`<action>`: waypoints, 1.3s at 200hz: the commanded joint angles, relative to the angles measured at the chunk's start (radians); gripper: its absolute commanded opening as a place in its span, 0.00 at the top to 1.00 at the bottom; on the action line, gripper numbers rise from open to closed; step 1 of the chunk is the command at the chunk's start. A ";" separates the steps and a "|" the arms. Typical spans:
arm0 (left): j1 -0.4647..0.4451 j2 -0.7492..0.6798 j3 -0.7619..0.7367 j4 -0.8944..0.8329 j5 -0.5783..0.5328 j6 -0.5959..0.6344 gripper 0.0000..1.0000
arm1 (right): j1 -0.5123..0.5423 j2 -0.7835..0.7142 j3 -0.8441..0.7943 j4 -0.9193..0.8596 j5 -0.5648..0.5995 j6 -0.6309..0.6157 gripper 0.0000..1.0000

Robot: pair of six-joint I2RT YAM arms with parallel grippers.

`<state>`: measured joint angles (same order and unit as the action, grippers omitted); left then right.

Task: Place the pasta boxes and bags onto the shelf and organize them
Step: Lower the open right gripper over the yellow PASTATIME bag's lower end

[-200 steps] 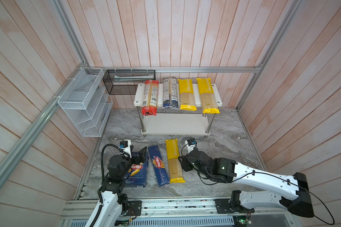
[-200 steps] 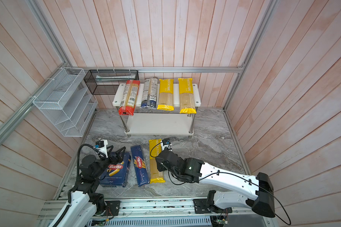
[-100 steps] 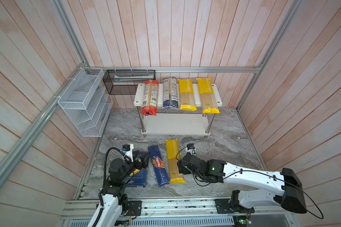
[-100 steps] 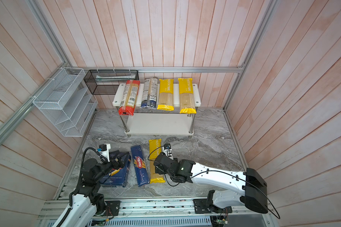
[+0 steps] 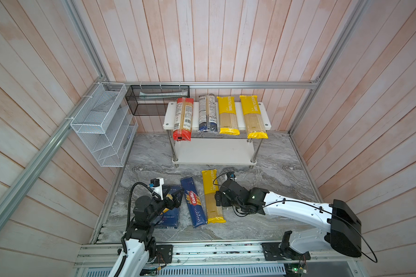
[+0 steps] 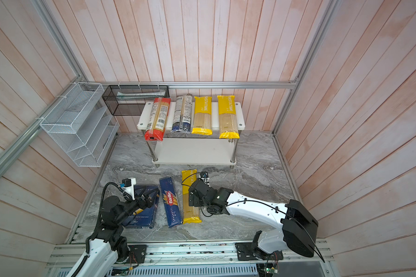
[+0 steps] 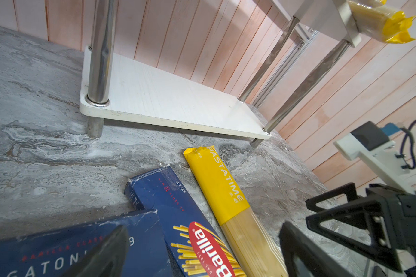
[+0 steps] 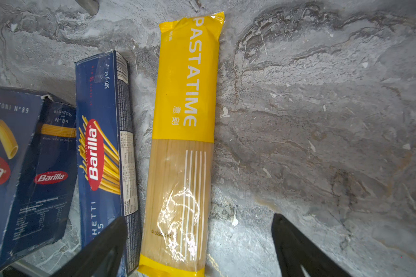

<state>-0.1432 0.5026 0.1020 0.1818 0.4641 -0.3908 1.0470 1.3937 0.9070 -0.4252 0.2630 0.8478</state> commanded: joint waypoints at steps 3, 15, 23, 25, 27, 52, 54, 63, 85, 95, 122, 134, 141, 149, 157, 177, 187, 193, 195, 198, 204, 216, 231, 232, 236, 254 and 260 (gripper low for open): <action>-0.017 0.003 0.000 0.025 -0.012 -0.002 0.00 | -0.023 0.066 0.037 0.000 -0.071 -0.058 0.05; -0.033 0.003 0.001 0.019 -0.036 0.002 0.00 | -0.035 0.100 0.055 -0.008 -0.087 -0.076 0.03; -0.042 0.004 0.002 0.019 -0.044 0.004 0.00 | -0.044 0.121 0.071 -0.014 -0.104 -0.089 0.02; -0.045 0.006 0.002 0.019 -0.047 0.006 0.01 | -0.046 0.126 0.073 -0.016 -0.108 -0.092 0.02; -0.048 0.007 0.002 0.019 -0.050 0.006 0.00 | -0.048 0.132 0.076 -0.018 -0.112 -0.096 0.02; -0.068 0.015 0.007 0.018 -0.075 0.014 0.00 | -0.075 0.198 0.130 -0.018 -0.163 -0.174 0.02; -0.069 0.016 0.007 0.017 -0.079 0.014 0.00 | -0.077 0.203 0.137 -0.023 -0.163 -0.182 0.02; -0.071 0.021 0.009 0.015 -0.086 0.014 0.00 | -0.084 0.223 0.168 -0.040 -0.158 -0.210 0.02; -0.075 0.038 0.015 0.015 -0.088 0.015 0.00 | -0.099 0.264 0.231 -0.077 -0.153 -0.240 0.02; -0.079 0.041 0.016 0.017 -0.089 0.017 0.01 | -0.099 0.280 0.249 -0.086 -0.151 -0.239 0.02; -0.084 0.038 0.016 0.013 -0.101 0.019 0.00 | -0.099 0.347 0.298 -0.105 -0.176 -0.251 0.02; -0.084 0.037 0.015 0.013 -0.103 0.020 0.00 | -0.097 0.376 0.313 -0.117 -0.170 -0.250 0.02; -0.084 0.037 0.016 0.013 -0.101 0.021 0.00 | -0.097 0.391 0.316 -0.124 -0.165 -0.246 0.02; -0.085 0.037 0.016 0.014 -0.100 0.022 0.00 | -0.097 0.400 0.316 -0.127 -0.156 -0.239 0.02; -0.084 0.037 0.016 0.013 -0.100 0.023 0.00 | -0.097 0.410 0.313 -0.130 -0.146 -0.232 0.02; -0.087 0.036 0.016 0.015 -0.100 0.023 0.00 | -0.098 0.428 0.309 -0.122 -0.138 -0.230 0.02; -0.086 0.036 0.017 0.013 -0.100 0.022 0.00 | -0.098 0.438 0.312 -0.117 -0.138 -0.235 0.02; -0.085 0.034 0.017 0.014 -0.097 0.024 0.00 | -0.097 0.443 0.316 -0.115 -0.139 -0.240 0.02; -0.086 0.033 0.017 0.013 -0.096 0.024 0.00 | -0.098 0.446 0.318 -0.114 -0.141 -0.242 0.02; -0.086 0.032 0.017 0.013 -0.094 0.024 0.00 | -0.096 0.448 0.320 -0.115 -0.143 -0.243 0.02; -0.086 0.031 0.015 0.013 -0.092 0.024 0.00 | -0.094 0.453 0.324 -0.111 -0.145 -0.246 0.02; -0.085 0.025 0.014 0.013 -0.094 0.024 0.00 | -0.090 0.458 0.321 -0.095 -0.152 -0.248 0.02; -0.086 0.013 0.010 0.009 -0.098 0.024 0.00 | -0.087 0.467 0.314 -0.083 -0.156 -0.246 0.02; -0.087 0.013 0.010 0.009 -0.098 0.024 0.00 | -0.086 0.468 0.314 -0.083 -0.157 -0.246 0.02; -0.086 0.010 0.011 0.007 -0.099 0.024 0.00 | -0.085 0.471 0.312 -0.083 -0.151 -0.244 0.02; -0.087 0.001 0.010 0.006 -0.104 0.023 0.00 | -0.083 0.484 0.310 -0.086 -0.133 -0.248 0.02; -0.088 -0.001 0.008 0.002 -0.105 0.024 0.00 | -0.081 0.488 0.312 -0.090 -0.122 -0.249 0.02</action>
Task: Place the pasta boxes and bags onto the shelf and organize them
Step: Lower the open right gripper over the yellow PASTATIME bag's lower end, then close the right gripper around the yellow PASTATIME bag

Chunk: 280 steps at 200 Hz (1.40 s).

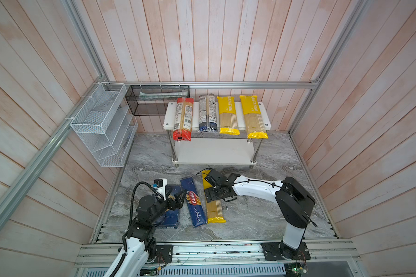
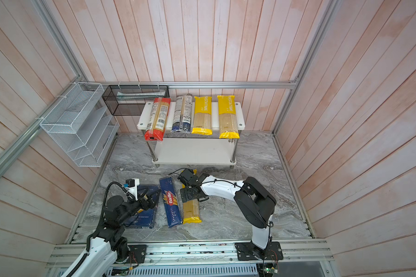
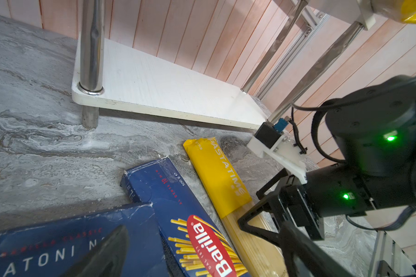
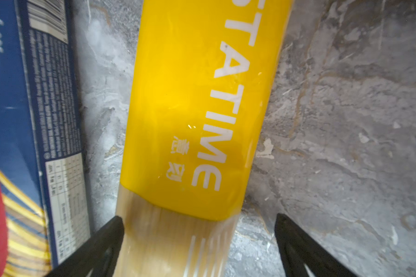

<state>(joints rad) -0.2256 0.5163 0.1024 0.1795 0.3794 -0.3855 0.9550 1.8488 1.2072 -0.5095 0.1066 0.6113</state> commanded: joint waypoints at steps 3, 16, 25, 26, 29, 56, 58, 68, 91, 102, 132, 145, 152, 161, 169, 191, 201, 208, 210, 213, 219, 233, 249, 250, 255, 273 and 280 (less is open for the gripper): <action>-0.006 -0.015 0.009 0.006 -0.021 0.019 0.00 | 0.013 0.035 0.012 -0.008 0.038 -0.013 0.02; -0.006 -0.018 0.008 0.005 -0.022 0.018 0.00 | 0.014 0.039 0.007 -0.018 0.057 -0.010 0.02; -0.006 -0.018 0.009 0.003 -0.021 0.019 0.00 | 0.014 0.038 0.001 -0.023 0.066 -0.007 0.02; -0.006 -0.017 0.009 0.003 -0.021 0.019 0.00 | 0.014 0.038 0.000 -0.022 0.066 -0.007 0.02; -0.006 -0.016 0.009 0.004 -0.021 0.019 0.00 | 0.014 0.037 -0.004 -0.022 0.067 -0.007 0.02; -0.006 -0.019 0.010 0.003 -0.019 0.018 0.00 | 0.013 0.012 -0.041 -0.025 0.088 0.000 0.02; -0.007 -0.019 0.009 0.003 -0.020 0.019 0.00 | 0.013 0.009 -0.046 -0.026 0.091 0.000 0.02; -0.006 -0.019 0.008 0.004 -0.020 0.019 0.00 | 0.013 -0.011 -0.068 -0.024 0.100 0.006 0.02; -0.006 -0.018 0.008 0.003 -0.024 0.017 0.00 | 0.007 -0.064 -0.129 -0.015 0.104 0.016 0.02; -0.007 -0.018 0.009 0.003 -0.021 0.019 0.00 | 0.003 -0.094 -0.165 -0.009 0.108 0.021 0.02; -0.008 -0.024 0.006 0.003 -0.020 0.018 0.00 | -0.013 -0.194 -0.255 -0.012 0.103 0.027 0.02; -0.008 -0.025 0.007 0.003 -0.022 0.019 0.00 | -0.013 -0.253 -0.277 0.008 0.079 0.002 0.02; -0.009 -0.026 0.007 0.001 -0.022 0.019 0.00 | -0.012 -0.291 -0.291 0.028 0.058 -0.012 0.02; -0.009 -0.025 0.008 0.001 -0.024 0.018 0.00 | -0.012 -0.341 -0.311 0.061 0.033 -0.035 0.02; -0.008 -0.026 0.007 -0.001 -0.025 0.019 0.00 | -0.012 -0.382 -0.331 0.087 0.023 -0.047 0.02; -0.011 -0.029 0.007 -0.003 -0.030 0.019 0.00 | -0.020 -0.462 -0.375 0.114 0.086 -0.074 0.02; -0.011 -0.033 0.008 -0.006 -0.029 0.019 0.00 | -0.028 -0.480 -0.393 0.134 0.104 -0.085 0.02; -0.012 -0.034 0.006 -0.006 -0.030 0.018 0.00 | -0.028 -0.486 -0.401 0.148 0.090 -0.110 0.02; -0.011 -0.036 0.006 -0.006 -0.031 0.018 0.00 | -0.028 -0.488 -0.402 0.151 0.083 -0.118 0.02; -0.010 -0.038 0.006 -0.008 -0.032 0.019 0.00 | -0.028 -0.489 -0.404 0.155 0.070 -0.131 0.02; -0.013 -0.043 0.005 -0.008 -0.034 0.019 0.00 | -0.028 -0.490 -0.406 0.157 0.046 -0.152 0.02; -0.012 -0.045 0.003 -0.007 -0.037 0.019 0.00 | -0.026 -0.479 -0.393 0.146 0.006 -0.196 0.02; -0.012 -0.043 0.004 -0.008 -0.039 0.019 0.00 | -0.013 -0.468 -0.393 0.149 0.004 -0.221 0.02; -0.012 -0.044 0.004 -0.008 -0.039 0.019 0.00 | -0.013 -0.468 -0.393 0.149 0.004 -0.222 0.02; -0.013 -0.044 0.004 -0.007 -0.038 0.019 0.00 | -0.012 -0.464 -0.394 0.152 0.005 -0.226 0.02; -0.012 -0.039 0.004 -0.006 -0.034 0.019 0.00 | -0.009 -0.448 -0.400 0.152 0.007 -0.223 0.02; -0.013 -0.039 0.003 -0.004 -0.034 0.020 0.00 | -0.003 -0.442 -0.405 0.156 0.006 -0.222 0.02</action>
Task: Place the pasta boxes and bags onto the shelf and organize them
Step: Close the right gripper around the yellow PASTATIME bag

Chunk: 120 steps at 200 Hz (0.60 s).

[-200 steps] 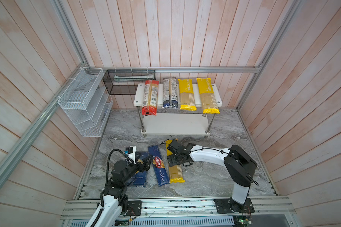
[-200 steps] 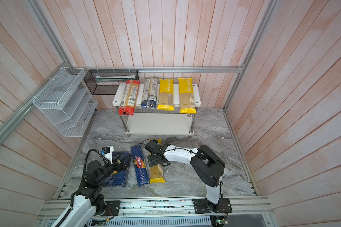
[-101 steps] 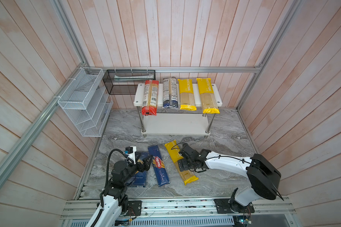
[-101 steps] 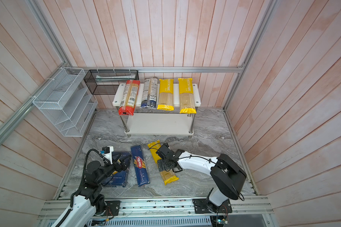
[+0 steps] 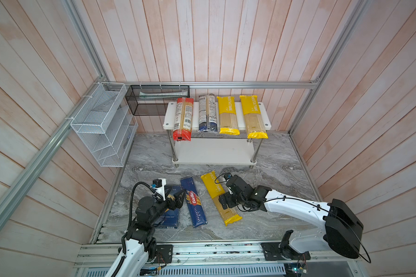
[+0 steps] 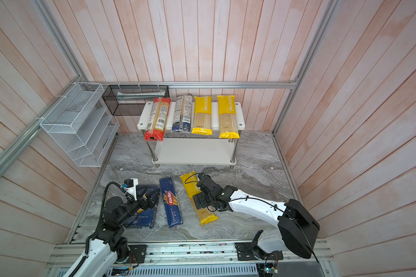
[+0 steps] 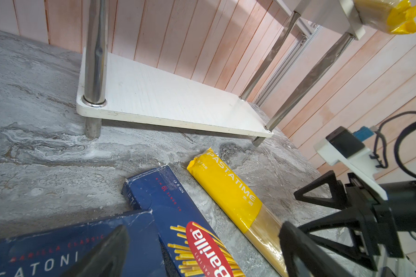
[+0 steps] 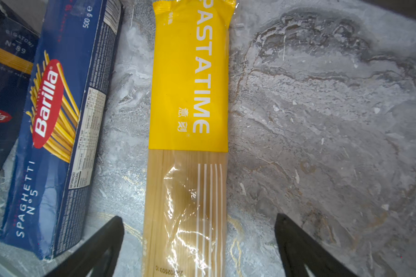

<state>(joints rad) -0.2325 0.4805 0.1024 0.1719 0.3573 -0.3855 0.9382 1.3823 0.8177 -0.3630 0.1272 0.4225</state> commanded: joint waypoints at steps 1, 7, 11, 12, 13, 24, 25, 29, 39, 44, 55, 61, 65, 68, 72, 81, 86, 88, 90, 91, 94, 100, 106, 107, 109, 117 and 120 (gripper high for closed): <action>-0.006 -0.003 0.004 0.003 -0.011 0.020 0.00 | 0.015 0.026 -0.016 0.011 -0.014 -0.033 0.02; -0.005 -0.005 0.005 0.004 -0.009 0.020 0.00 | 0.021 0.034 -0.017 0.010 -0.013 -0.033 0.02; -0.005 -0.006 0.004 0.005 -0.010 0.020 0.00 | 0.025 0.040 -0.015 0.009 -0.010 -0.031 0.02; -0.005 -0.006 0.005 0.005 -0.009 0.020 0.00 | 0.026 0.041 -0.014 0.009 -0.010 -0.030 0.02; -0.005 -0.005 0.005 0.005 -0.009 0.020 0.00 | 0.028 0.044 -0.014 0.008 -0.009 -0.030 0.02; -0.005 -0.006 0.002 0.006 -0.006 0.020 0.00 | 0.040 0.062 -0.009 0.007 -0.008 -0.026 0.02; -0.006 -0.006 0.002 0.008 -0.005 0.020 0.00 | 0.041 0.063 -0.007 0.007 -0.008 -0.026 0.02; -0.006 -0.005 0.002 0.009 -0.003 0.020 0.00 | 0.045 0.070 -0.005 0.007 -0.006 -0.025 0.02; -0.006 -0.006 0.001 0.012 0.003 0.022 0.00 | 0.053 0.087 -0.004 0.012 -0.005 -0.020 0.02; -0.006 -0.005 0.001 0.014 0.005 0.020 0.00 | 0.056 0.096 -0.002 0.014 -0.008 -0.019 0.02; -0.005 -0.003 0.001 0.017 0.006 0.022 0.00 | 0.064 0.112 -0.007 0.025 -0.013 -0.019 0.02; -0.005 -0.001 0.001 0.017 0.005 0.023 0.00 | 0.066 0.118 -0.011 0.031 -0.012 -0.017 0.02; -0.006 -0.001 0.001 0.016 0.006 0.023 0.00 | 0.068 0.122 -0.012 0.033 -0.010 -0.015 0.02; -0.006 0.001 0.001 0.018 0.006 0.023 0.00 | 0.068 0.125 -0.014 0.034 -0.008 -0.012 0.02; -0.005 0.001 0.002 0.017 0.006 0.023 0.00 | 0.070 0.129 -0.016 0.036 -0.005 -0.010 0.02; -0.005 0.003 0.002 0.017 0.008 0.023 0.00 | 0.071 0.136 -0.021 0.038 -0.002 -0.005 0.02; -0.005 0.001 0.002 0.018 0.008 0.023 0.00 | 0.071 0.140 -0.023 0.038 0.002 0.000 0.02; -0.006 0.001 0.001 0.016 0.008 0.023 0.00 | 0.071 0.141 -0.024 0.037 0.006 0.003 0.02; -0.005 0.000 0.002 0.016 0.008 0.023 0.00 | 0.071 0.142 -0.024 0.036 0.008 0.006 0.02; -0.004 0.001 0.003 0.016 0.008 0.023 0.00 | 0.071 0.143 -0.025 0.036 0.009 0.007 0.02; -0.006 0.000 0.002 0.017 0.008 0.022 0.00 | 0.070 0.145 -0.026 0.035 0.012 0.010 0.02; -0.006 -0.001 0.001 0.016 0.008 0.023 0.00 | 0.071 0.148 -0.025 0.035 0.013 0.012 0.02; -0.006 -0.003 0.000 0.017 0.009 0.023 0.00 | 0.072 0.150 -0.027 0.039 0.010 0.010 0.02; -0.006 -0.003 0.001 0.017 0.009 0.023 0.00 | 0.073 0.151 -0.027 0.039 0.010 0.010 0.02; -0.006 -0.002 0.001 0.016 0.009 0.023 0.00 | 0.073 0.151 -0.028 0.041 0.009 0.010 0.02; -0.005 -0.004 0.000 0.016 0.007 0.023 0.00 | 0.074 0.153 -0.029 0.047 0.005 0.011 0.02; -0.005 -0.004 0.002 0.016 0.007 0.023 0.00 | 0.074 0.154 -0.028 0.050 0.004 0.011 0.02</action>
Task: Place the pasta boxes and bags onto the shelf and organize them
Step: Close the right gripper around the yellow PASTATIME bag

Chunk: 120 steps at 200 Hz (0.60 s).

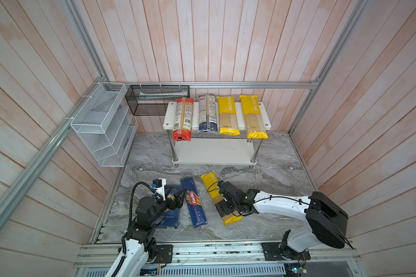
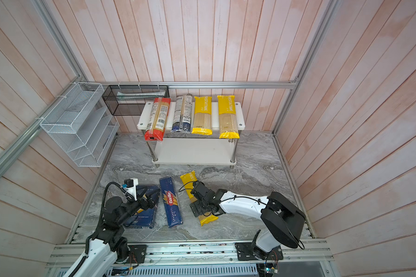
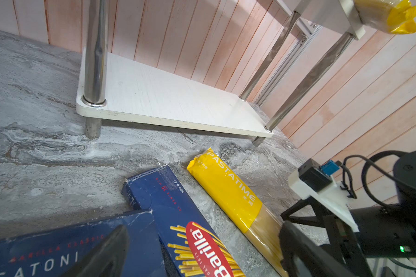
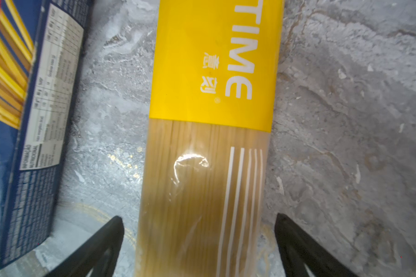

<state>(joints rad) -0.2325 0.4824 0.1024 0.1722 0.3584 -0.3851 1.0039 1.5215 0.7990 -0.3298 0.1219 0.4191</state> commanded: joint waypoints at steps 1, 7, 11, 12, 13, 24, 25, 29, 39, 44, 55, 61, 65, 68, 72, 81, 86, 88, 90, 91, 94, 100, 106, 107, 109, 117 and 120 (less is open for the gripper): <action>-0.005 -0.006 0.001 0.016 0.006 0.023 0.00 | 0.008 0.016 -0.009 0.018 0.010 0.013 0.02; -0.007 -0.005 0.001 0.016 0.006 0.022 0.00 | 0.010 0.020 -0.009 0.021 0.009 0.011 0.02; -0.006 -0.005 0.000 0.016 0.005 0.021 0.00 | 0.012 0.023 -0.007 0.023 0.009 0.009 0.02; -0.005 -0.005 0.000 0.016 0.005 0.021 0.00 | 0.012 0.023 -0.006 0.023 0.009 0.009 0.02; -0.005 -0.005 0.000 0.016 0.005 0.020 0.00 | 0.012 0.025 -0.005 0.022 0.009 0.009 0.02; -0.007 -0.006 0.001 0.015 0.003 0.022 0.00 | 0.015 0.036 0.004 0.016 0.010 0.006 0.02; -0.007 -0.006 0.000 0.016 0.003 0.022 0.00 | 0.015 0.037 0.005 0.015 0.010 0.006 0.02; -0.006 -0.006 0.001 0.014 0.003 0.022 0.00 | 0.016 0.041 0.008 0.013 0.013 0.004 0.02; -0.007 -0.005 0.001 0.015 0.003 0.022 0.01 | 0.018 0.052 0.016 0.001 0.025 0.008 0.02; -0.007 -0.005 0.001 0.016 0.003 0.022 0.00 | 0.018 0.057 0.018 -0.005 0.031 0.009 0.02; -0.006 -0.005 0.000 0.016 0.003 0.021 0.00 | 0.020 0.067 0.019 -0.012 0.039 0.014 0.02; -0.007 -0.004 0.001 0.016 0.005 0.021 0.00 | 0.022 0.072 0.017 -0.012 0.044 0.016 0.02; -0.007 -0.004 0.001 0.016 0.005 0.021 0.00 | 0.022 0.074 0.016 -0.012 0.045 0.019 0.02; -0.006 -0.005 0.001 0.016 0.006 0.021 0.00 | 0.024 0.077 0.014 -0.013 0.046 0.021 0.02; -0.007 -0.004 0.002 0.016 0.006 0.022 0.00 | 0.024 0.079 0.014 -0.012 0.047 0.022 0.02; -0.006 -0.004 0.001 0.016 0.007 0.023 0.00 | 0.027 0.087 0.014 -0.018 0.055 0.028 0.02; -0.006 -0.004 0.000 0.016 0.007 0.022 0.00 | 0.028 0.092 0.015 -0.024 0.064 0.035 0.02; -0.007 -0.004 0.001 0.016 0.008 0.023 0.00 | 0.028 0.093 0.015 -0.026 0.068 0.038 0.02; -0.007 -0.004 0.001 0.016 0.007 0.023 0.00 | 0.030 0.095 0.017 -0.029 0.071 0.040 0.02; -0.006 -0.004 0.000 0.016 0.008 0.023 0.01 | 0.030 0.096 0.017 -0.030 0.071 0.041 0.02; -0.006 -0.005 0.001 0.016 0.007 0.023 0.00 | 0.030 0.098 0.017 -0.033 0.074 0.044 0.02; -0.007 -0.004 0.001 0.017 0.009 0.023 0.00 | 0.031 0.103 0.017 -0.034 0.078 0.046 0.02; -0.007 -0.005 0.002 0.016 0.009 0.023 0.00 | 0.034 0.108 0.016 -0.032 0.079 0.046 0.02; -0.006 -0.003 0.001 0.016 0.009 0.022 0.00 | 0.034 0.108 0.015 -0.031 0.079 0.047 0.02; -0.007 -0.004 0.002 0.016 0.009 0.023 0.00 | 0.034 0.109 0.014 -0.031 0.080 0.047 0.02; -0.007 -0.004 0.001 0.017 0.008 0.021 0.00 | 0.037 0.114 0.012 -0.028 0.084 0.050 0.02; -0.007 -0.004 0.000 0.017 0.007 0.021 0.00 | 0.037 0.115 0.011 -0.028 0.086 0.053 0.03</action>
<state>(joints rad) -0.2325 0.4824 0.1024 0.1722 0.3588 -0.3851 1.0321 1.6012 0.8078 -0.3206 0.1715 0.4450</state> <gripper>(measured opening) 0.996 0.980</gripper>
